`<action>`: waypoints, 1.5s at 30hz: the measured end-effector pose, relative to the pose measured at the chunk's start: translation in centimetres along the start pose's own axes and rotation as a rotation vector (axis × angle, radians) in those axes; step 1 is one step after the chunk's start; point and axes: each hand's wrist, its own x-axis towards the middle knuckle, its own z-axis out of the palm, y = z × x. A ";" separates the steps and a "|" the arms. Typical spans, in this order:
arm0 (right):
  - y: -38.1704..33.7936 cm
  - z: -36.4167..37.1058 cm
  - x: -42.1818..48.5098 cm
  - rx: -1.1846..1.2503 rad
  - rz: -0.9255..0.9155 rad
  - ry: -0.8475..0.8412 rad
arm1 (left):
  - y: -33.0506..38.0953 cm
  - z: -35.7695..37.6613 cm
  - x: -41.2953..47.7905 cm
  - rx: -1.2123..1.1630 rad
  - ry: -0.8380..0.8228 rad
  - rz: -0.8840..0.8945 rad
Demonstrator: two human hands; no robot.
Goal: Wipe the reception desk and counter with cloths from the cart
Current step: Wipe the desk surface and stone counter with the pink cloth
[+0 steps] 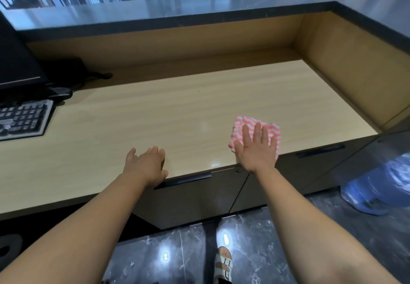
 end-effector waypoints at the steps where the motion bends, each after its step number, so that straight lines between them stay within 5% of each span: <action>1: -1.1 0.4 -0.5 0.005 -0.014 0.001 | -0.2 0.2 -0.2 -0.015 0.016 0.016; 8: -12.3 3.0 -5.3 -0.018 -0.316 -0.064 | -3.1 3.2 -3.3 -0.146 0.224 0.009; 14: -15.9 3.5 -5.9 -0.058 -0.519 -0.135 | -4.5 3.3 -4.7 -0.143 0.208 -0.066; 23: -4.7 0.7 -2.6 -0.044 -0.233 -0.044 | -3.8 3.0 -4.2 -0.122 0.147 -0.105; 28: -4.3 0.6 -2.4 -0.027 -0.146 -0.058 | -3.9 3.1 -4.3 -0.179 0.152 -0.090; 34: -9.5 1.5 -3.7 -0.005 -0.113 -0.084 | -6.2 4.3 -5.8 -0.378 0.304 -0.169; 45: -27.5 5.6 -9.3 -0.059 -0.484 -0.170 | -13.3 6.1 -10.3 -0.418 0.299 -0.305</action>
